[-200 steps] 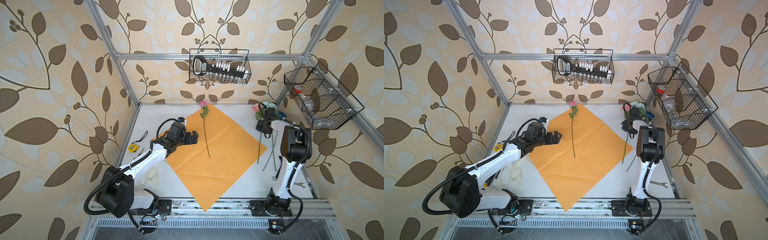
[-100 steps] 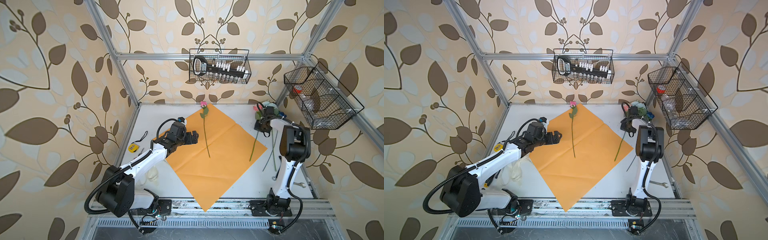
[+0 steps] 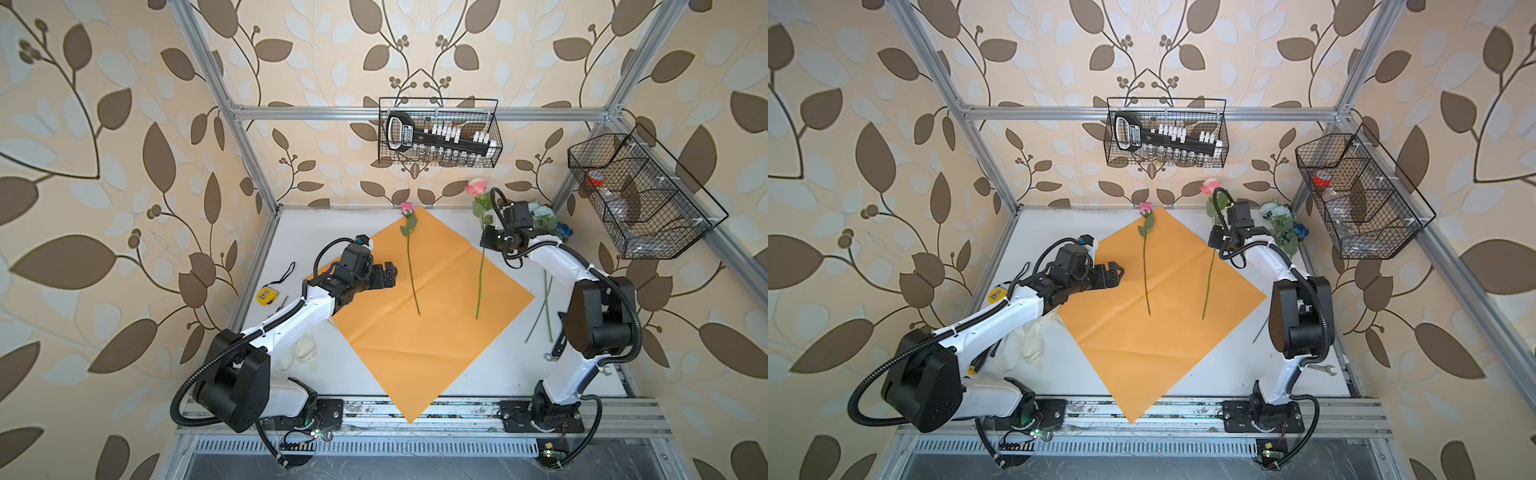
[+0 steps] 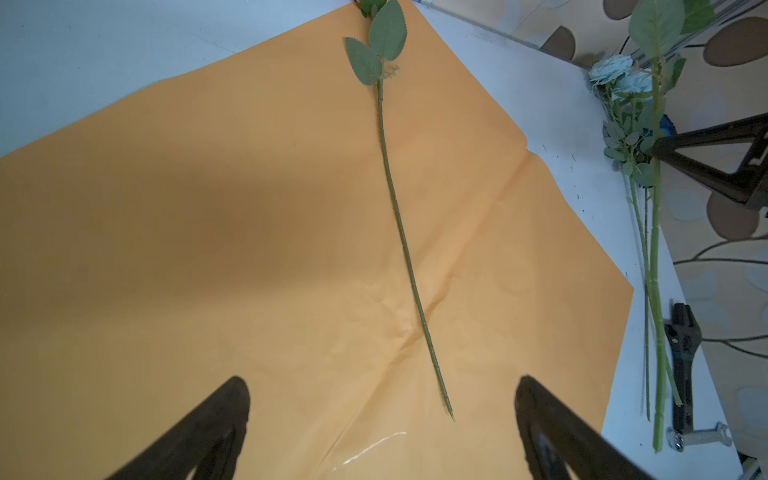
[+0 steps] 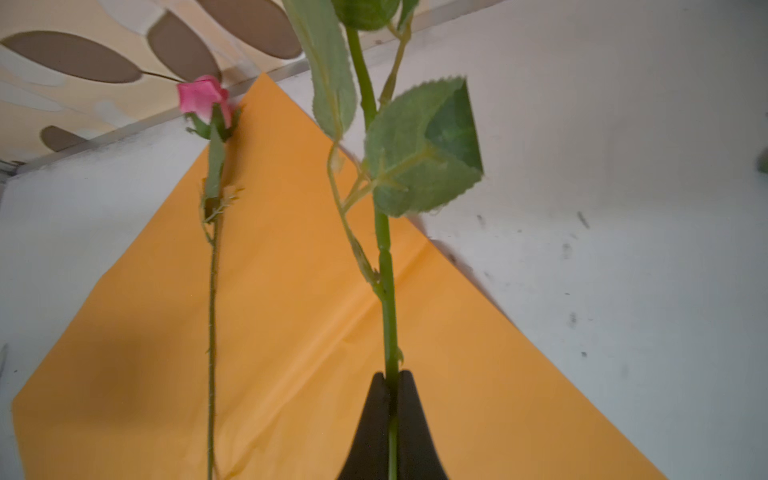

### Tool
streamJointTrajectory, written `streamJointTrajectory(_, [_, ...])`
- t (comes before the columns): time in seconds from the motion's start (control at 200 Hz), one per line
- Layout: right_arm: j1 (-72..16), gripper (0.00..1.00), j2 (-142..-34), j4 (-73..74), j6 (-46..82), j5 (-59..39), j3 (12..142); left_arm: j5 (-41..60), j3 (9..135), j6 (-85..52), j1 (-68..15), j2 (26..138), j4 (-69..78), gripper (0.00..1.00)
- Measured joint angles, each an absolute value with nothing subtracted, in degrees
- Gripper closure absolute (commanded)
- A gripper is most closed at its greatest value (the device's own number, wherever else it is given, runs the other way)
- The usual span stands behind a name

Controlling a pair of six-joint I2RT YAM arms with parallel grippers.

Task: Tie the bouquet of fake flowers
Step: 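Carry the second pink rose onto the paper beside the first rose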

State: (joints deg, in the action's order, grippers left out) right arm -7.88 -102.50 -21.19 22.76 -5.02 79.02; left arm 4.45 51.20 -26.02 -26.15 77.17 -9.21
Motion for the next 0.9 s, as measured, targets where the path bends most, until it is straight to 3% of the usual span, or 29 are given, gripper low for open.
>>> streamJointTrajectory(0.315, [-18.61,1.00,-109.27,-14.70,29.54,-5.43,80.16,4.40,51.18,-26.04,-26.15,77.14,-9.23,0.01])
streamJointTrajectory(0.9, [-21.02,1.00,-132.33,-13.56,34.28,-7.11,104.05,4.05,50.26,-26.02,-26.13,76.58,-9.23,0.01])
